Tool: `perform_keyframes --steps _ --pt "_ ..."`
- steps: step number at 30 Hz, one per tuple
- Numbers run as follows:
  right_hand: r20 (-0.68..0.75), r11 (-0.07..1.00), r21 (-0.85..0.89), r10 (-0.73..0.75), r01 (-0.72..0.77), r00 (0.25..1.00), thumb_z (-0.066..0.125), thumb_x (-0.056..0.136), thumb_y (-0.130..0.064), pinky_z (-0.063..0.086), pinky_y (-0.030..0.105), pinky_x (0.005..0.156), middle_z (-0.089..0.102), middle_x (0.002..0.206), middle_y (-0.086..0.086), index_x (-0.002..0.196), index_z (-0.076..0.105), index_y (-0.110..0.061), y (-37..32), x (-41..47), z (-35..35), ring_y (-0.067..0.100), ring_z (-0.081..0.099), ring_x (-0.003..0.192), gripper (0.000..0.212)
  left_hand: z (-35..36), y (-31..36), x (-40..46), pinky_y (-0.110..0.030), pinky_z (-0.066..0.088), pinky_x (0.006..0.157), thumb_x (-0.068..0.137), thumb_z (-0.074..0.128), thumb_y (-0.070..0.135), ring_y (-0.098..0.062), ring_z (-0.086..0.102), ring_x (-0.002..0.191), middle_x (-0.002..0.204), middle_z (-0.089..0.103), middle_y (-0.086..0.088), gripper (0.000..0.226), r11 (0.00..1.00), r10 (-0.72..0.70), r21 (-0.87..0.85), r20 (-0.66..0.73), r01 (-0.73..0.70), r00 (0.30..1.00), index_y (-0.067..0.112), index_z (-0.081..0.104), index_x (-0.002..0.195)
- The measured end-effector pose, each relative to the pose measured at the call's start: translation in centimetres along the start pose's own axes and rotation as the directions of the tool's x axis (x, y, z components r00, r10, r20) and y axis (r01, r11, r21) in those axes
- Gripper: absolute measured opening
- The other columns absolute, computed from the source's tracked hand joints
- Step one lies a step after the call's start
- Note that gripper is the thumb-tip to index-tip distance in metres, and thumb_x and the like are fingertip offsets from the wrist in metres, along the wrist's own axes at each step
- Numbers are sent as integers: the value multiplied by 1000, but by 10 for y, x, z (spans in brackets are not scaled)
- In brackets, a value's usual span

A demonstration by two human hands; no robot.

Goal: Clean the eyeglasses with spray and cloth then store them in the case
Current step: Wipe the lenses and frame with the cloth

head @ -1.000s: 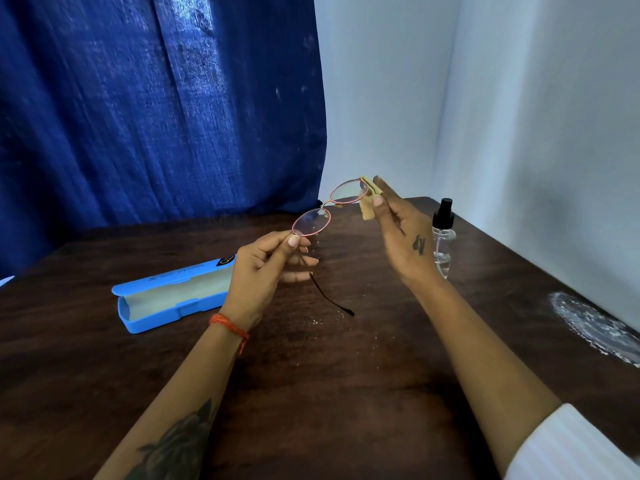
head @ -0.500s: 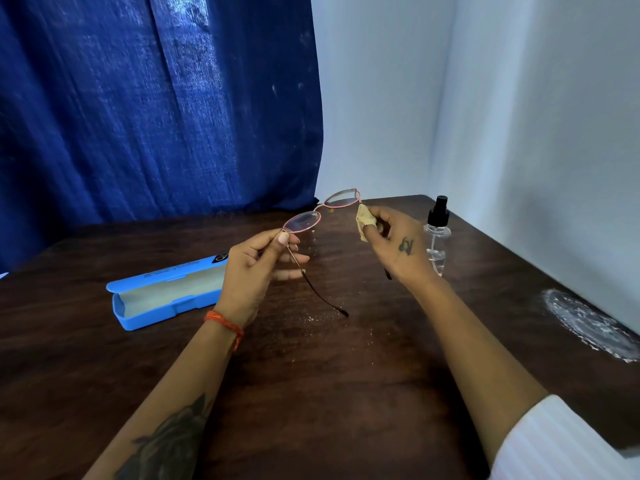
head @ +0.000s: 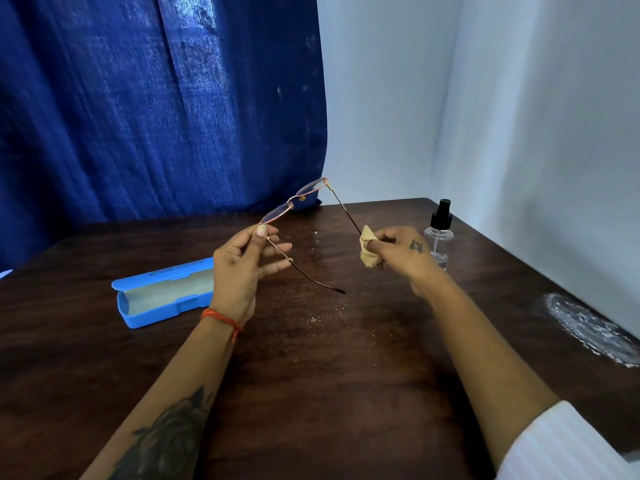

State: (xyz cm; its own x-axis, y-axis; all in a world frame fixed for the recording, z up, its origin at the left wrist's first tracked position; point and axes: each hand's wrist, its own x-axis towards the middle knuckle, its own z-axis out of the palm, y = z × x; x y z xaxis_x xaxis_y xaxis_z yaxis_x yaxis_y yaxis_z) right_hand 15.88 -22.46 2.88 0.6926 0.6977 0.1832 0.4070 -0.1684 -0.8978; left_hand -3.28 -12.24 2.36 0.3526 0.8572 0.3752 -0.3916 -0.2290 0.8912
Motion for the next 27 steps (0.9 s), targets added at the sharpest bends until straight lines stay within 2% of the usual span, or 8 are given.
perform_keyframes --steps 4,7,10,12,15,17,19,27 --pt "174 843 454 235 -290 956 65 83 -1 52 18 47 67 89 17 100 63 8 -7 -4 -9 14 68 59 20 -1 -1 1 -25 59 59 93 48 20 -10 71 76 91 63 -3 17 999 -12 -33 -50 10 999 14 63 88" --pt "239 699 600 309 -390 921 63 82 5 58 24 52 64 94 19 102 58 13 -6 -3 -17 21 66 73 22 -2 -3 2 -26 59 60 94 48 20 -10 70 75 92 64 -2 17 998 -26 -57 -75 21 997 14 63 89" --pt "-40 820 512 319 -255 947 67 81 0 58 26 54 66 95 15 98 63 1 -1 1 -14 20 66 73 18 -2 -3 2 -28 60 62 94 48 21 -11 71 76 90 63 -3 17 992 -62 -119 -117 48 991 14 62 90" --pt "-246 956 290 110 -35 963 72 75 -6 58 29 61 69 91 8 87 65 -16 -5 -1 -12 20 67 76 17 -2 -3 3 -29 60 63 94 47 21 -11 71 76 87 61 -3 17 984 -87 -167 -145 62 986 14 62 90" --pt "94 944 277 -215 182 972 70 73 4 52 20 55 69 77 0 79 66 -20 -27 -24 -7 13 65 71 24 0 -5 2 -30 60 64 94 47 21 -10 70 74 87 60 -2 17 980 -111 -182 -143 85 983 14 62 89" --pt "470 958 187 -282 218 837 70 72 6 47 14 53 69 68 -6 81 70 -16 -38 -40 0 3 62 62 24 2 -7 1 -30 60 65 95 46 20 -10 70 74 88 61 -2 18 979 -121 -180 -130 96 984 14 62 89" --pt "675 964 61 -231 260 700 72 71 5 41 10 50 66 61 -9 82 73 -13 -38 -47 9 -1 55 54 21 4 -9 0 -31 60 65 95 46 20 -11 70 74 89 61 -3 18 979 -126 -177 -124 103 984 14 62 89" --pt "756 891 -209 -115 403 644 80 68 -23 39 10 62 71 87 -10 92 75 -25 -25 -50 27 -4 57 73 24 9 -11 -3 -30 60 63 94 47 17 -11 71 72 94 63 -7 17 955 -219 -227 -111 190 969 8 61 93"
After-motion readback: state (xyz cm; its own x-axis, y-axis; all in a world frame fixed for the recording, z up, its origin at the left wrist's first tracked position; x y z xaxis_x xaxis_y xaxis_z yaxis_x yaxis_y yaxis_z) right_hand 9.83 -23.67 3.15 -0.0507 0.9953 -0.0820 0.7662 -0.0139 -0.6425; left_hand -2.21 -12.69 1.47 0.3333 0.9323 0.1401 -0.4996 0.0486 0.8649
